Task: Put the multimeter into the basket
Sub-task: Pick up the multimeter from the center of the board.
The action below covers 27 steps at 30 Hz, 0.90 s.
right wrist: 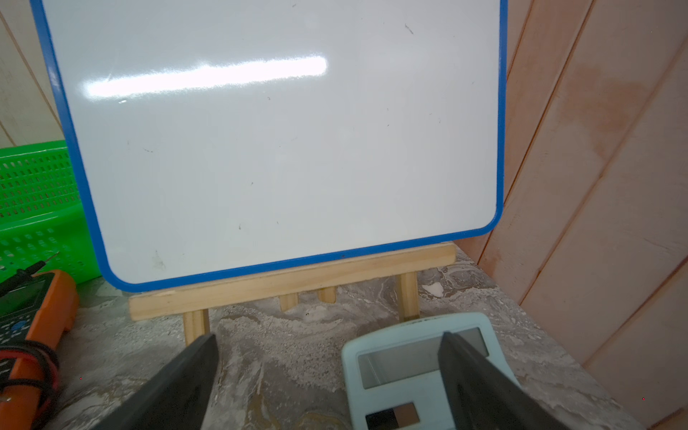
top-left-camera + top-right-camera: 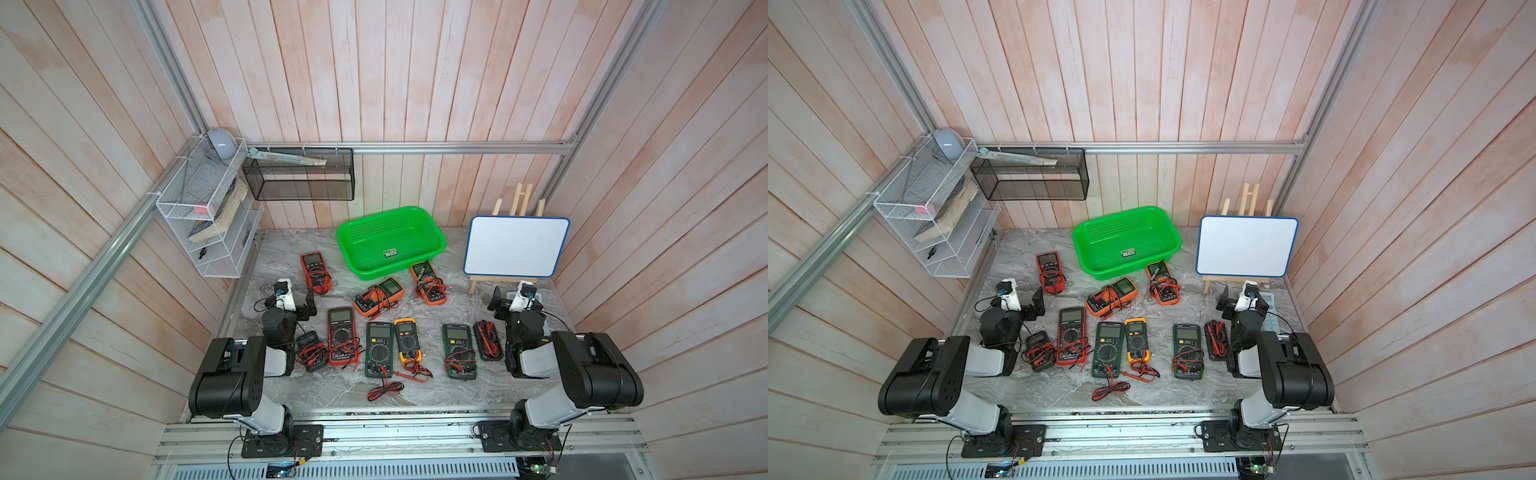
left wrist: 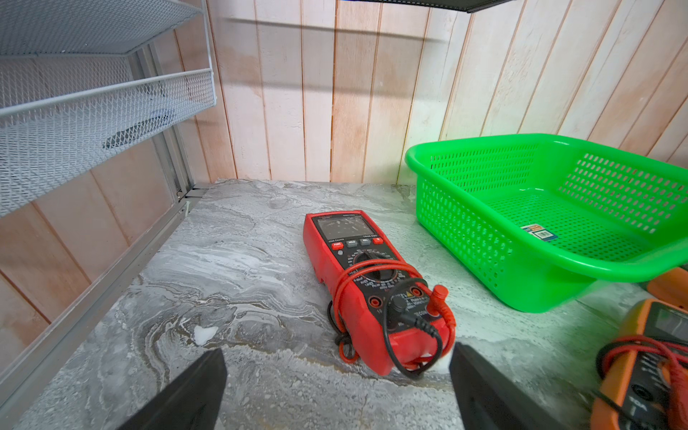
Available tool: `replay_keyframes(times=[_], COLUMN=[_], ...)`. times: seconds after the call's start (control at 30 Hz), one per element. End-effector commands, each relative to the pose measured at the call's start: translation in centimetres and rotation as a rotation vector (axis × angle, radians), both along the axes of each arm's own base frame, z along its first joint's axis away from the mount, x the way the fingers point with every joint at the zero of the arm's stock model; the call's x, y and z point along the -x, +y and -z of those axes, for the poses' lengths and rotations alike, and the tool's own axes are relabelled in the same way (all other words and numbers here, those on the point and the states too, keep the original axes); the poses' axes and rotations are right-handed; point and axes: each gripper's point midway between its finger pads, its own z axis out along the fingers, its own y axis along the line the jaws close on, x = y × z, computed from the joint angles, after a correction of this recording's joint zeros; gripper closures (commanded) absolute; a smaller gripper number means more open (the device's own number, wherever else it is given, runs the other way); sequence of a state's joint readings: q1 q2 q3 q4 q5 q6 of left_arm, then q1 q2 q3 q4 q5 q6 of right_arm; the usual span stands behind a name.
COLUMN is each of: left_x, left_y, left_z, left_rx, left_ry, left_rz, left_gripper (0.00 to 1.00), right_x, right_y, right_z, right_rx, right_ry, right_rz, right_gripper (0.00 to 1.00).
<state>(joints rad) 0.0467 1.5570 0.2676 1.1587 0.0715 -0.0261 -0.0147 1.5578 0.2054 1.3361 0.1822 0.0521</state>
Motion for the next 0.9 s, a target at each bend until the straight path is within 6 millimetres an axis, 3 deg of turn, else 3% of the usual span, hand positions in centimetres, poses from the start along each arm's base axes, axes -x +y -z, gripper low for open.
replay_keyframes(times=[0.0, 0.1, 0.2, 0.33, 0.47, 0.57, 0.73, 0.87], left_x=[-0.3, 0.1, 0.5, 0.6, 0.3, 0.3, 0.4, 0.3], left_y=[0.0, -0.4, 1.2, 1.8, 2.3, 2.0, 0.6, -0.7], left_z=[-0.3, -0.6, -1.6, -2.2, -3.5, -5.2, -9.3, -11.9], left_rx=[-0.005, -0.005, 0.022, 0.023, 0.025, 0.021, 0.019, 0.053], left_ry=[-0.009, -0.027, -0.043, -0.039, -0.021, -0.034, -0.076, -0.081], left_rz=[0.005, 0.040, -0.053, -0.091, -0.124, -0.126, -0.096, -0.066], left_gripper=[0.00, 0.00, 0.00, 0.00, 0.00, 0.00, 0.00, 0.00], right_x=[0.0, 0.3, 0.2, -0.7, -0.1, 1.3, 2.8, 3.4], right_y=[0.0, -0.2, -1.2, -1.4, -0.9, -1.1, 1.8, 4.2], right_z=[-0.3, -0.9, -2.6, -5.5, -7.6, -8.2, -9.9, -10.1], right_rx=[-0.003, -0.006, -0.022, -0.052, -0.210, -0.435, -0.525, -0.568], right_ry=[-0.014, -0.041, -0.024, -0.006, -0.032, -0.071, -0.081, -0.018], right_rz=[0.002, 0.016, 0.074, 0.090, 0.075, 0.106, -0.071, -0.194], right_gripper=[0.02, 0.02, 0.02, 0.02, 0.02, 0.02, 0.02, 0.02])
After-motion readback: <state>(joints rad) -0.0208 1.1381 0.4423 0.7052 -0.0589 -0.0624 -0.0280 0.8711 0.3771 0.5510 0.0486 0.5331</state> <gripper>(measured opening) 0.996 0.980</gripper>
